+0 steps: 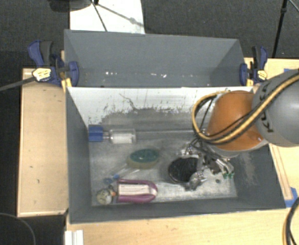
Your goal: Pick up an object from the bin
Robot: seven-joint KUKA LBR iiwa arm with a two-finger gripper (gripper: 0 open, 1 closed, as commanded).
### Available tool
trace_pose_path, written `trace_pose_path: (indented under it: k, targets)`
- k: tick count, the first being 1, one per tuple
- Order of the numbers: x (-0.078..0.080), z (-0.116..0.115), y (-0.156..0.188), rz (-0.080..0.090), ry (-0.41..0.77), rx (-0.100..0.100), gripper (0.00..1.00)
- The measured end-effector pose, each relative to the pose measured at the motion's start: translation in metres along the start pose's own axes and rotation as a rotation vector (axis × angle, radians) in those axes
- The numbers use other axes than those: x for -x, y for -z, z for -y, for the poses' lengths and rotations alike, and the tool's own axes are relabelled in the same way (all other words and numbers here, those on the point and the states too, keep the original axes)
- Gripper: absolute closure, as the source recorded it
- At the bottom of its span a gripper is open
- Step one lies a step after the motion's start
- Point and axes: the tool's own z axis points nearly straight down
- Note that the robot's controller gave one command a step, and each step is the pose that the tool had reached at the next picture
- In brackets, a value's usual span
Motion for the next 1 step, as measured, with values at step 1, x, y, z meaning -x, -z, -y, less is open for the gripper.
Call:
trace_pose_path:
  k: [1]
  targets:
    - [-0.0149, 0.0177, 0.1894, 0.001, 0.138, -0.001, 1.00]
